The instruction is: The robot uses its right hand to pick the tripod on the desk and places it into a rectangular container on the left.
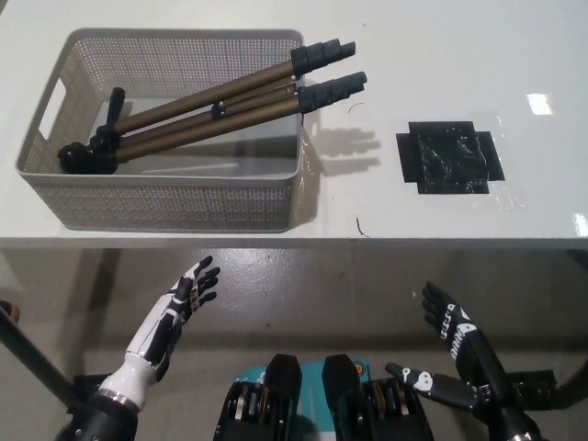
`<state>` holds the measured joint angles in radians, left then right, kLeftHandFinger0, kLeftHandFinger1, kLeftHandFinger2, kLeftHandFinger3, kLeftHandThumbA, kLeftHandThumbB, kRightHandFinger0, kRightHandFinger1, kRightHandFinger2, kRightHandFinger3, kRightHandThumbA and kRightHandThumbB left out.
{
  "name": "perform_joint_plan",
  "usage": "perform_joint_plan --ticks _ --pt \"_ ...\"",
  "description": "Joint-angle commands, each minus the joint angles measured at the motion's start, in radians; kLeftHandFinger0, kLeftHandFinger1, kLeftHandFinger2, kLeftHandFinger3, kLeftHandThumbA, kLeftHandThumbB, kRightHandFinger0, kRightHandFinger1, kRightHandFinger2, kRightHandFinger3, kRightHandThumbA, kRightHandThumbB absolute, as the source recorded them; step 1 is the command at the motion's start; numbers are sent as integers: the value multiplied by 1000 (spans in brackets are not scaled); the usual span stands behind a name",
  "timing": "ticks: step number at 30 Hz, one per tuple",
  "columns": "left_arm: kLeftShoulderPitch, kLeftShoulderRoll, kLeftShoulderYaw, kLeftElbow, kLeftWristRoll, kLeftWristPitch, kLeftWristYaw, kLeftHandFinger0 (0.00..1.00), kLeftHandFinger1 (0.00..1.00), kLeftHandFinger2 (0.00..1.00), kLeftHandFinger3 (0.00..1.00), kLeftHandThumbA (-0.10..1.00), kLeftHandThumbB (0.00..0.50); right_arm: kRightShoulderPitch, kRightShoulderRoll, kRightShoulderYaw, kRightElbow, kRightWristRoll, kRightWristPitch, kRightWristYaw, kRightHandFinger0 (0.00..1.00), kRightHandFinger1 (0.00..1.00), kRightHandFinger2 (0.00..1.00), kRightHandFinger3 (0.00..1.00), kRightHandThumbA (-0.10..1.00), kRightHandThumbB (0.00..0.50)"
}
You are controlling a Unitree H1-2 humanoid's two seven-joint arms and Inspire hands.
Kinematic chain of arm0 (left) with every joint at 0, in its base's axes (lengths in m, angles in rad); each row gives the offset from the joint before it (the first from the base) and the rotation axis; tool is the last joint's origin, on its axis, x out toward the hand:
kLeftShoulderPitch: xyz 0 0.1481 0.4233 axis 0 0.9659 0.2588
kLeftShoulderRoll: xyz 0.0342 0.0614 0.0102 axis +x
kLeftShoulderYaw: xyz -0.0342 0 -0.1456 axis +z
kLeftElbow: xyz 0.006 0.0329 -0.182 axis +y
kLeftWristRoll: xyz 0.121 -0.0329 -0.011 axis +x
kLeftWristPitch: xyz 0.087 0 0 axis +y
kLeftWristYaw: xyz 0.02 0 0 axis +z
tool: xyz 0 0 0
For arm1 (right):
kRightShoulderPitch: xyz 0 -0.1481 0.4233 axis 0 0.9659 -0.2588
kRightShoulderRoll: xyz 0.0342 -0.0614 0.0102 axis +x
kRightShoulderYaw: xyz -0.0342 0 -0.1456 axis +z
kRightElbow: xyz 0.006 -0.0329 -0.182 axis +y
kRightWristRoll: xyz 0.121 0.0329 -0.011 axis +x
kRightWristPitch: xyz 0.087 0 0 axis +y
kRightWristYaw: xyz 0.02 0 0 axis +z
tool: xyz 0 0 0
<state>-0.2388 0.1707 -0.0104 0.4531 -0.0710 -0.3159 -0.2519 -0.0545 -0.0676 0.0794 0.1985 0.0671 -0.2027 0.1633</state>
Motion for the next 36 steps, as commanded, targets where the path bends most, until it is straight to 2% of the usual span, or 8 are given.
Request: perform_joint_plan --ticks 1,4,5,9,12,15,26,36 --pt "-33 -9 10 -21 -22 6 8 1000 1000 1000 1000 1000 500 -26 8 -16 -8 -2 -60 -15 1000 1000 1000 1000 1000 177" --pt "-32 -11 13 -17 -16 0 12 1000 1000 1000 1000 1000 500 -29 4 -14 -3 -8 -70 -12 1000 1000 1000 1000 1000 197" --pt "-32 -14 14 -18 -18 -1 12 1000 1000 1000 1000 1000 500 -30 3 -13 -3 -14 -73 -15 1000 1000 1000 1000 1000 227" --pt "-42 -19 13 -8 -2 -18 18 1000 1000 1000 1000 1000 500 -33 0 -12 -1 -26 -76 -20 1000 1000 1000 1000 1000 241" --pt "-41 -26 15 -16 -6 -9 17 1000 1000 1000 1000 1000 500 -34 -3 -12 -1 -31 -83 -21 1000 1000 1000 1000 1000 232" --pt "-49 -32 18 2 -5 -27 21 1000 1000 1000 1000 1000 500 -33 -2 -13 -3 -39 -72 -28 1000 1000 1000 1000 1000 250" --pt "-47 -39 19 5 -8 -15 16 1000 1000 1000 1000 1000 500 -23 -8 -8 -22 -44 -54 -19 1000 1000 1000 1000 1000 226" --pt "-46 -37 20 27 2 -48 18 1000 1000 1000 1000 1000 500 -21 -6 -9 -14 -49 -62 -24 1000 1000 1000 1000 1000 209"
